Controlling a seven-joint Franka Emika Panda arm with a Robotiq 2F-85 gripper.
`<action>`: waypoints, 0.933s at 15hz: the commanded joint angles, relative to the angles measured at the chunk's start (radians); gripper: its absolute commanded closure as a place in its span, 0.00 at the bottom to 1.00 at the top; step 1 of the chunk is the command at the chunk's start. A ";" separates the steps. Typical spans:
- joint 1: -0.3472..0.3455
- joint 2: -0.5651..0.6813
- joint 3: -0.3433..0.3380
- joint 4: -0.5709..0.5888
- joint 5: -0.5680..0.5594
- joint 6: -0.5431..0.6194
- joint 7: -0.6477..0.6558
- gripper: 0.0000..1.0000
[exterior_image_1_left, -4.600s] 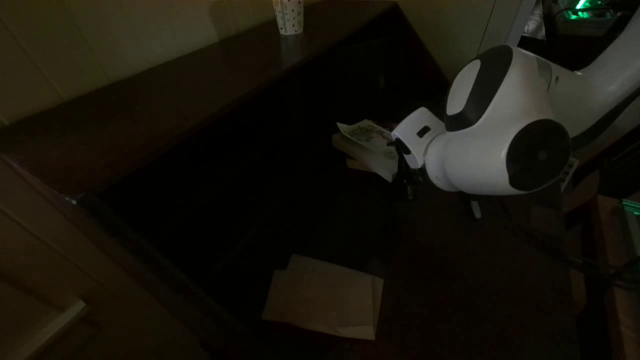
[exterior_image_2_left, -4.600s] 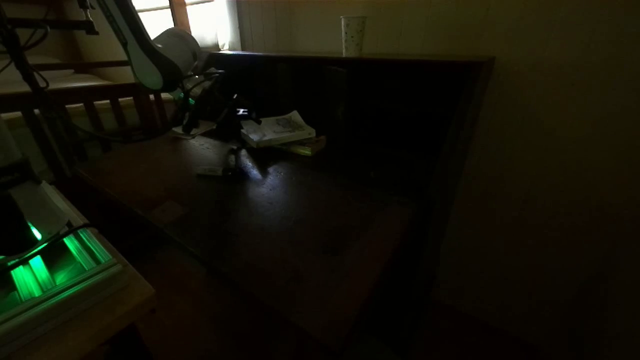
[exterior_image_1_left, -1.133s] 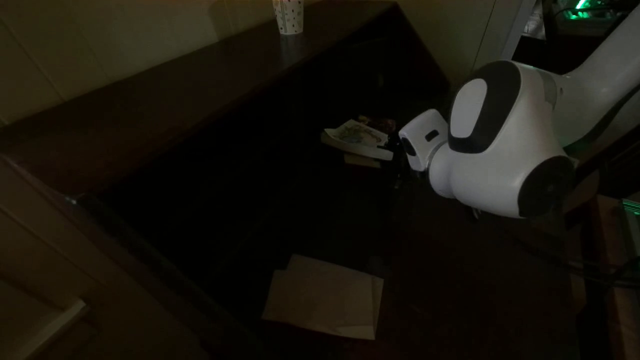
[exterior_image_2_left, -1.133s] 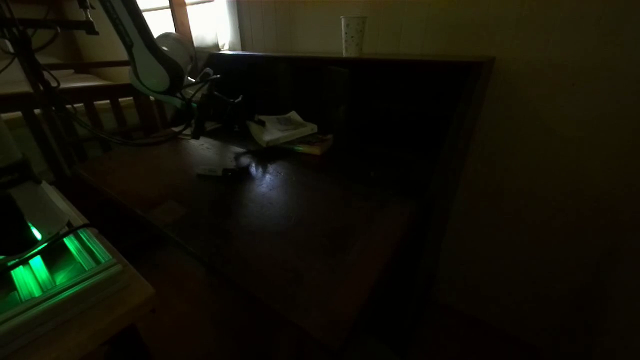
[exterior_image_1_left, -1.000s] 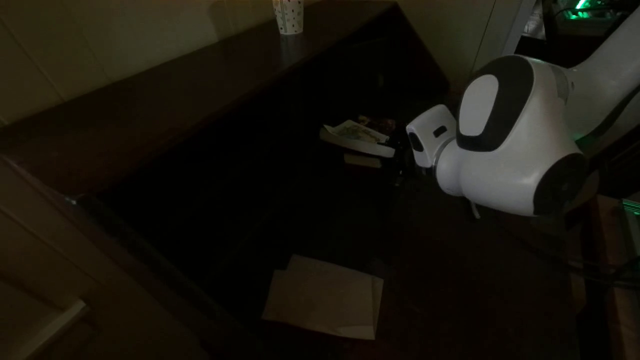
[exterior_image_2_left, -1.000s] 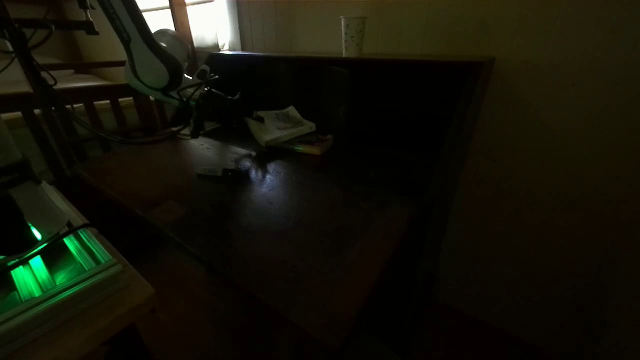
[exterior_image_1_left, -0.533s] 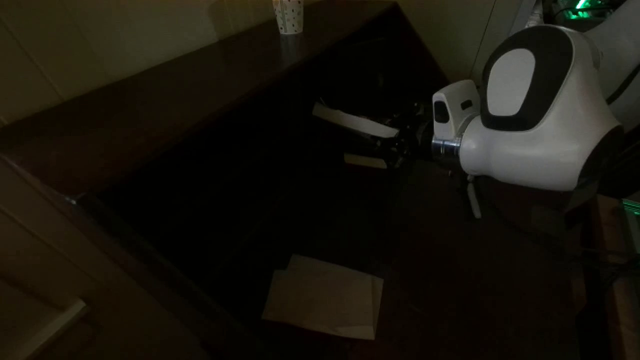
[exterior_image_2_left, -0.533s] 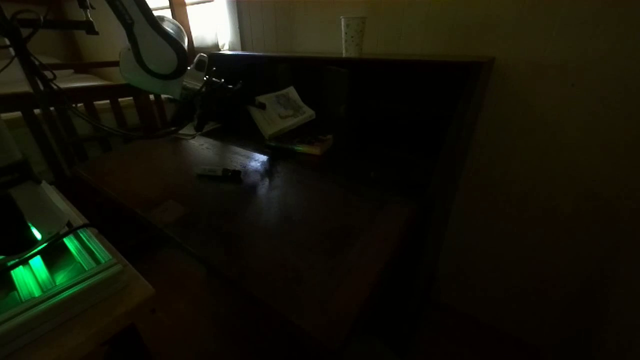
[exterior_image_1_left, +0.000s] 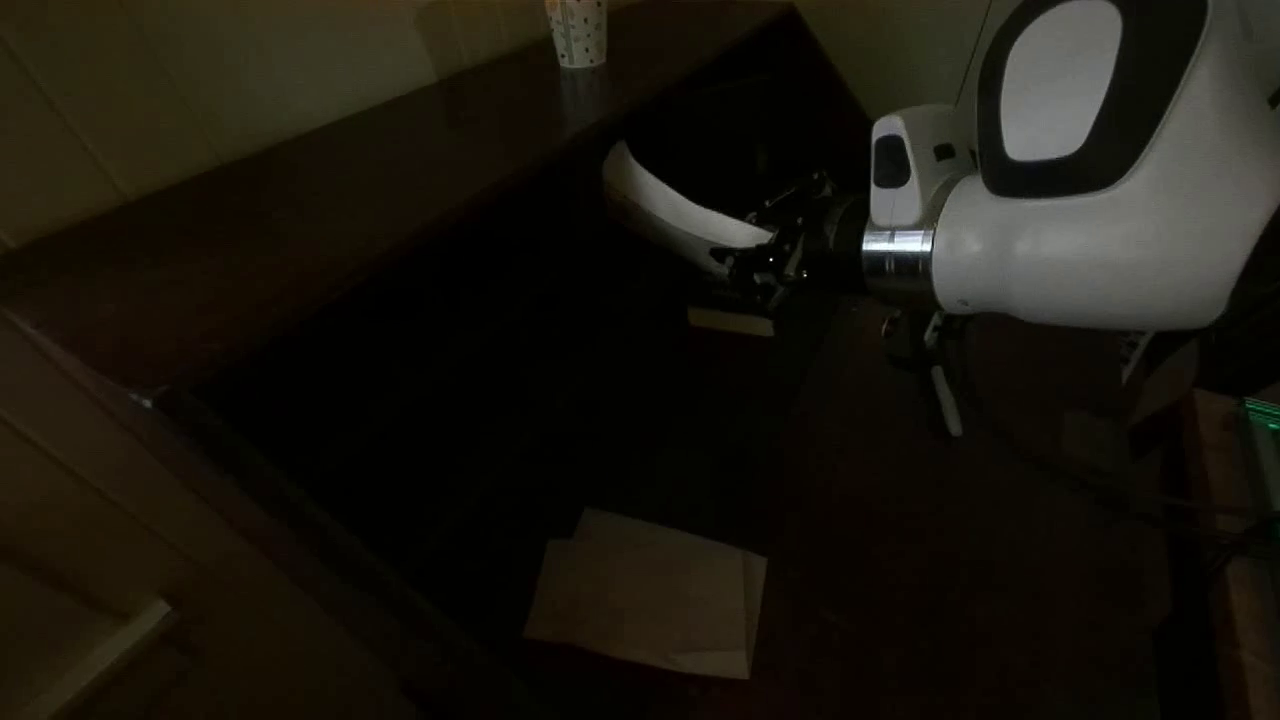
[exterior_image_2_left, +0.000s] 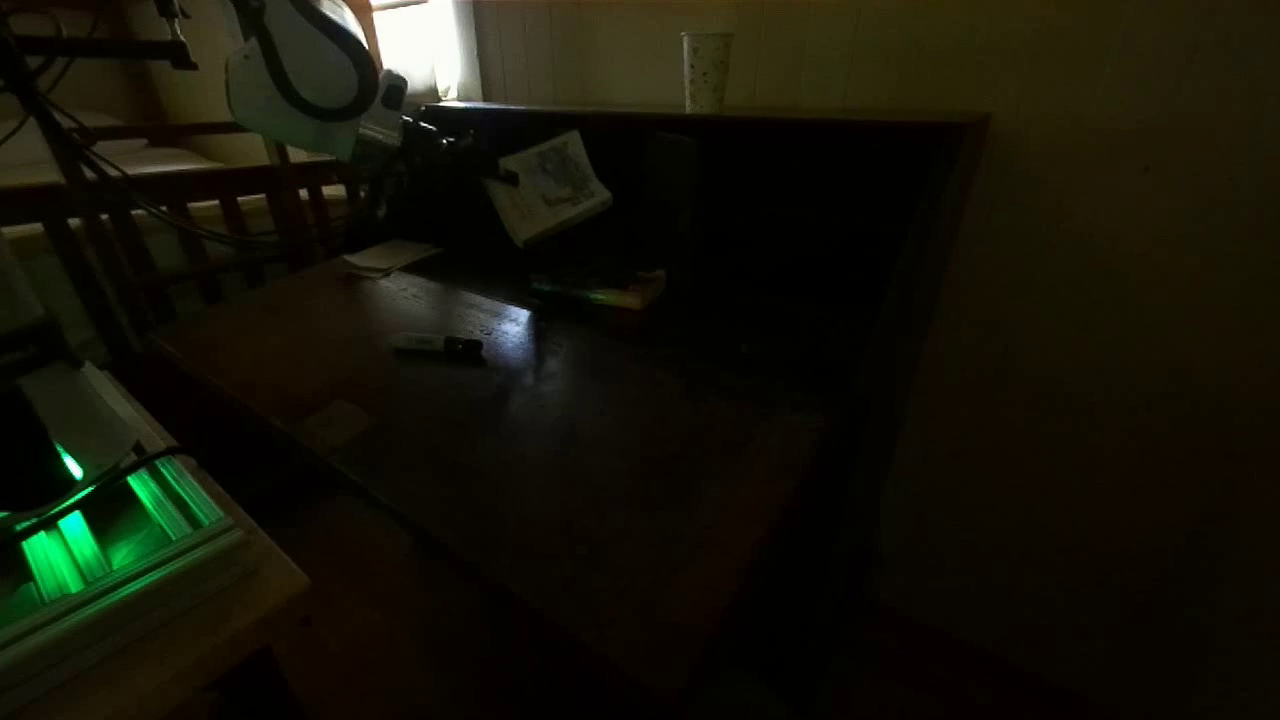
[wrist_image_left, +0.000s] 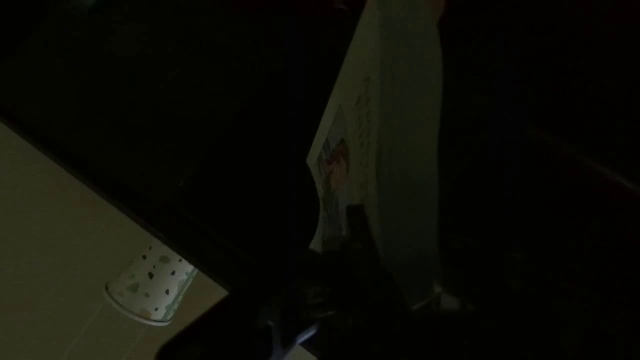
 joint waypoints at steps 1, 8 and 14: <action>0.015 -0.061 -0.017 0.018 0.005 0.070 0.033 0.94; 0.023 -0.035 -0.026 0.014 0.006 0.059 0.023 0.75; 0.009 -0.058 -0.044 0.012 -0.004 0.090 0.100 0.94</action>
